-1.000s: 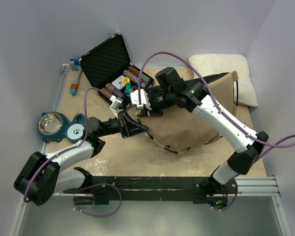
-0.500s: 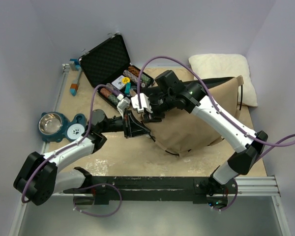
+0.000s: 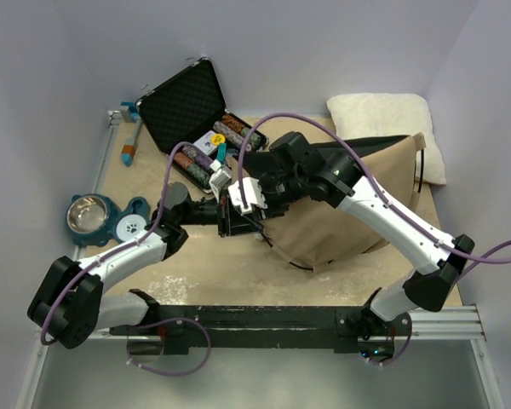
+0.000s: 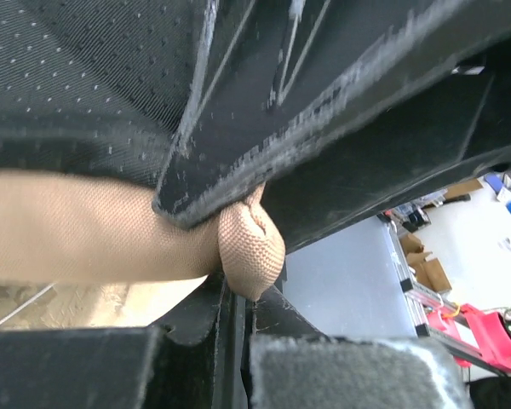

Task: Set up the pet tent

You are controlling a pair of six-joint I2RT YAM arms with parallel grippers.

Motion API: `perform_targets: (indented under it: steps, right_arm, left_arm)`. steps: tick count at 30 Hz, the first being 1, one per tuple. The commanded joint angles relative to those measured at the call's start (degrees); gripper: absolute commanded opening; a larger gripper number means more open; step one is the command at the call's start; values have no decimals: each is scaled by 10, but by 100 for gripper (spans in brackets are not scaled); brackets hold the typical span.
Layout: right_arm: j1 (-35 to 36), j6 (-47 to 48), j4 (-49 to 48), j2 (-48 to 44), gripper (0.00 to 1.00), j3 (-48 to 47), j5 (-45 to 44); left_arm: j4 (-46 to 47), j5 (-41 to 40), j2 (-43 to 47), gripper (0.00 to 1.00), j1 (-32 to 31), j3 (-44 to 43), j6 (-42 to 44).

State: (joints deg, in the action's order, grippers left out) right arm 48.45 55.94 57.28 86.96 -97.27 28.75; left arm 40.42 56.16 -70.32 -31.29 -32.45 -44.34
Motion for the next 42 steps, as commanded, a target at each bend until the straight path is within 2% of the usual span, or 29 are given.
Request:
perform_targets:
  steps: [1,8,10,11,12,14,18,20,23,26,29,33,37,42]
  right_arm:
    - [31,43,8,-44,43,44,-22]
    - [48,59,8,-67,42,88,-39]
    - [48,44,7,-64,46,73,-33]
    - [48,22,7,-58,54,55,-27]
    - [48,-3,6,-50,58,33,-18]
    - [46,-65,-3,-36,71,-30,-18]
    - [42,-236,-116,-62,92,-95,-38]
    - [32,-305,-175,-86,95,-118,-54]
    - [-67,-380,-204,-86,98,-185,-27]
    - [-111,-406,-239,-90,98,-261,-49]
    - [-143,-420,-245,-91,98,-324,-99]
    - [-189,-425,-285,-156,99,-254,-205]
    - [-230,-427,-331,-263,99,-66,-341]
    - [-259,-437,-319,-344,98,78,-358]
  left_arm:
    - [-2,-4,-11,0,-3,-12,-7]
    - [-31,-10,5,0,11,-42,23]
    - [-47,-4,5,0,19,-47,50]
    - [-90,-3,6,0,20,-58,96]
    - [-124,-7,7,0,19,-76,128]
    - [-228,-5,9,0,19,-104,249]
    - [-481,2,-12,0,20,-189,546]
    - [-558,-17,-24,0,26,-216,640]
    - [-640,-33,-44,0,46,-234,765]
    - [-703,-70,-50,0,47,-239,888]
    - [-718,-101,-34,0,47,-218,960]
    - [-728,-114,-12,0,70,-205,1080]
    - [-714,-81,-27,0,124,-246,1138]
    - [-712,-94,-137,0,134,-377,1162]
